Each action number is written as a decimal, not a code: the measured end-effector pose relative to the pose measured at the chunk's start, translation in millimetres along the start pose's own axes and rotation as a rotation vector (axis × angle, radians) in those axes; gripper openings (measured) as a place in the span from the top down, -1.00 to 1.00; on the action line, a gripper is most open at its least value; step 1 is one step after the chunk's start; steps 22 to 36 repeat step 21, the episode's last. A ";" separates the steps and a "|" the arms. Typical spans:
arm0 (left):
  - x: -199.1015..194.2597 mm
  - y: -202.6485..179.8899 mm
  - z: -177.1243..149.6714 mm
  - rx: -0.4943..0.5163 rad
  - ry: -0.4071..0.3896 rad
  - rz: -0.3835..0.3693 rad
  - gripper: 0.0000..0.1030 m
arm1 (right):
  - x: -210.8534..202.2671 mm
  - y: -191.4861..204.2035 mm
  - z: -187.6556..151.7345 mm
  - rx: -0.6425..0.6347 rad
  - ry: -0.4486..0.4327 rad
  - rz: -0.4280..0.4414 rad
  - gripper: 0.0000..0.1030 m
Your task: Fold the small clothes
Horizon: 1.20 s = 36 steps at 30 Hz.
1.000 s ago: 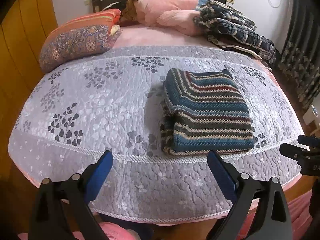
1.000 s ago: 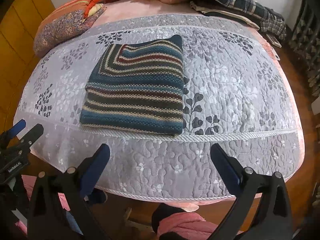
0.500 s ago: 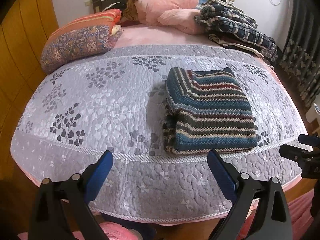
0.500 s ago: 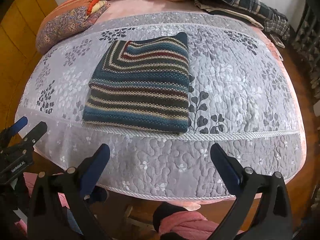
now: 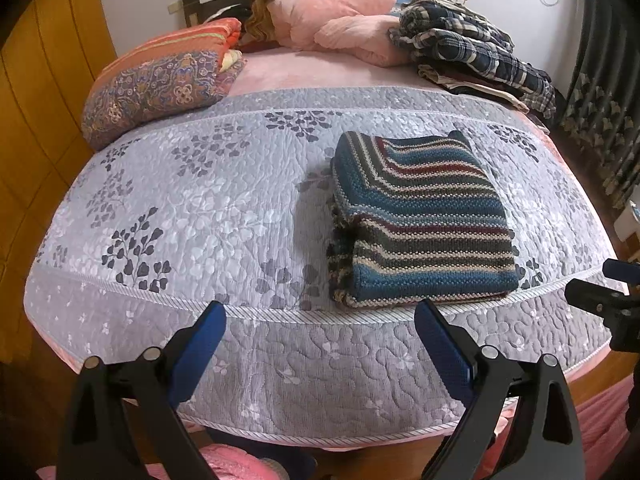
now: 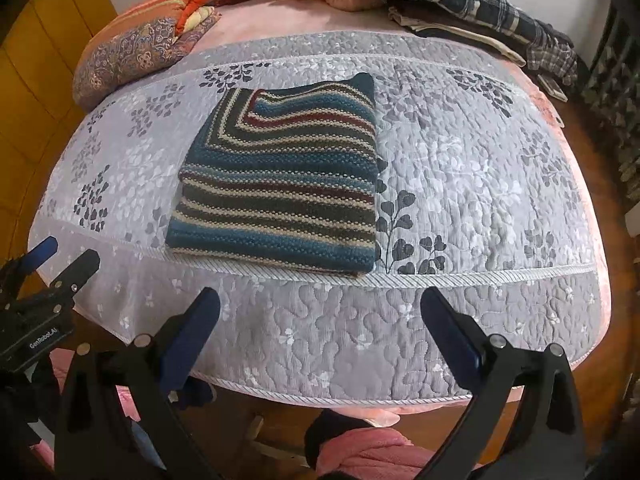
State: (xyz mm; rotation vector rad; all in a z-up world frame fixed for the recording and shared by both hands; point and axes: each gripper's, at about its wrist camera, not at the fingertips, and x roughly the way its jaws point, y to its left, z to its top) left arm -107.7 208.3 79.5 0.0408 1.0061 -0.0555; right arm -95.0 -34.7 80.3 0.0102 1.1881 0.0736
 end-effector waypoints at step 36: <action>1.0 1.0 -1.3 0.002 -0.005 0.004 -0.86 | 2.7 -2.8 -1.4 0.009 0.015 -0.020 -0.94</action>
